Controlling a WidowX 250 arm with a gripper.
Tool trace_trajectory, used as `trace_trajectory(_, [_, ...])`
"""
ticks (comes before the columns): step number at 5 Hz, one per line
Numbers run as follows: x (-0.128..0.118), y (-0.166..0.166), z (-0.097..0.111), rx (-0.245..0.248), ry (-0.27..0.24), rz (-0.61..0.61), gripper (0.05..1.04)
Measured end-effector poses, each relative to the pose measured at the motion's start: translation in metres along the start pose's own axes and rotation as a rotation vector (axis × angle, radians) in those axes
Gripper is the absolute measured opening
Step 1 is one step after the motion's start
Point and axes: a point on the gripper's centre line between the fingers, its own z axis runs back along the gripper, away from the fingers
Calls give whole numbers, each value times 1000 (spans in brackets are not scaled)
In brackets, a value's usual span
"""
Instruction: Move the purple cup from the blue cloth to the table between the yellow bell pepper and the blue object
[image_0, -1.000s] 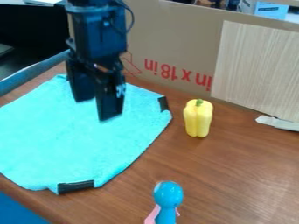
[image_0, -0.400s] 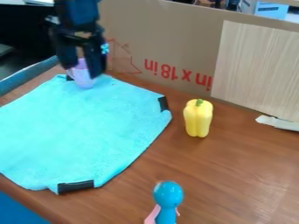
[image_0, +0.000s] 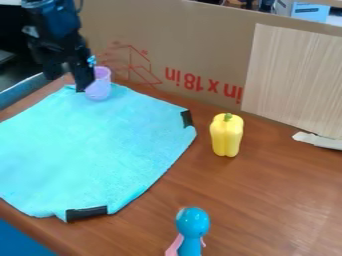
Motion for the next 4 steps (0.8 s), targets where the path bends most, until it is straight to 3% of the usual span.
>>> trace_trajectory(2, [31, 58, -18, 11, 4, 218, 1001])
trace_trajectory(4, [49, 89, -29, -4, -45, 368, 1001])
